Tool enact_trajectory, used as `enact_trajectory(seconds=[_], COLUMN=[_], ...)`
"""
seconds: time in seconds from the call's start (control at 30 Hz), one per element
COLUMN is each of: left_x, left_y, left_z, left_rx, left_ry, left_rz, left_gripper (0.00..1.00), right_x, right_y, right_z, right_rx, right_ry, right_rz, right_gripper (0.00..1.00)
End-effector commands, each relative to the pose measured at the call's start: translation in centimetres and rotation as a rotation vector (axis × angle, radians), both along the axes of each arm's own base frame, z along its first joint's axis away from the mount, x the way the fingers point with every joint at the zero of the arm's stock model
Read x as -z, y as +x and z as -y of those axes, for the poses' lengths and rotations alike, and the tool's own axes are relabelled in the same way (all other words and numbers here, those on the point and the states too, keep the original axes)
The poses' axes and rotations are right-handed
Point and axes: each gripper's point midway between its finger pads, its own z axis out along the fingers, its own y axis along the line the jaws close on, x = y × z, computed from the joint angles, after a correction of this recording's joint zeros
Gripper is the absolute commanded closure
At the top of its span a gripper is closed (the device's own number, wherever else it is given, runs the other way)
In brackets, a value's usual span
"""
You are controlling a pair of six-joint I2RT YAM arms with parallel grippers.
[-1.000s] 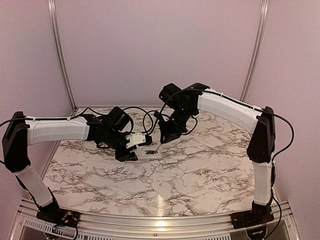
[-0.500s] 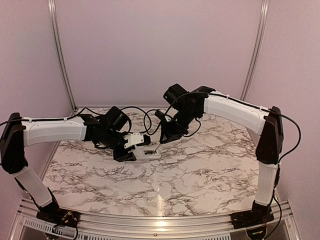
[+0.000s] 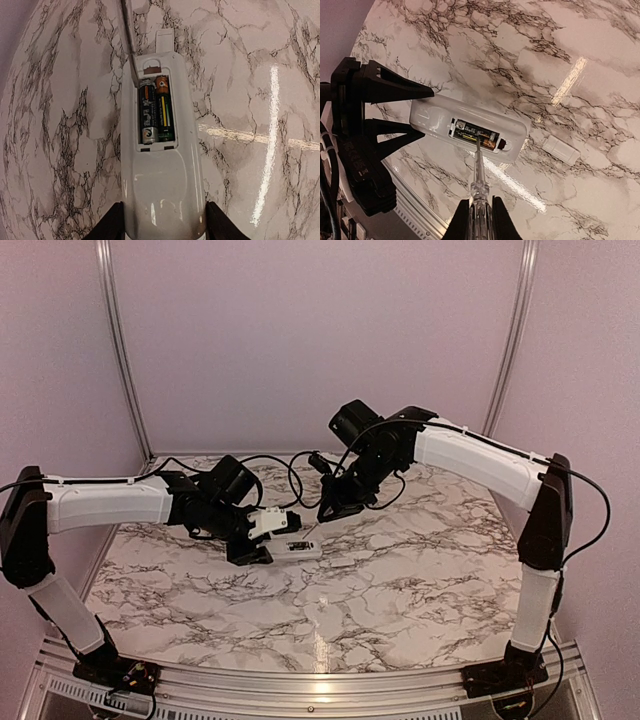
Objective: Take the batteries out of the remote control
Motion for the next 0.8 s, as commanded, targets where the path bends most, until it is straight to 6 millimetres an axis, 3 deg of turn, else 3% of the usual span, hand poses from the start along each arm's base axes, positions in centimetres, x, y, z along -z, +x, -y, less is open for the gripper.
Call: enact_trajectory(seconds=[0.0,0.4,0.77], left_x=[-0.7,-1.7,-1.9], left_y=[0.2,0.5,0.9], left_z=[0.4,0.5,0.7], left_rx=[0.001,-0.014,-0.05], left_ry=[-0.031,-0.056,-0.069], left_rz=[0.029,0.045,0.042], left_gripper=[0.86,0.86,0.86], right_x=[-2.1,-1.7,-1.6], right_y=[-0.4,-0.3,-0.1], right_z=[-0.6,-1.1,-0.2], right_rx=[-0.023,-0.028,0.027], right_ry=[0.052,0.064,0.025], right_rz=[0.024,0.011,0.01], right_gripper=[1.0,1.0,1.0])
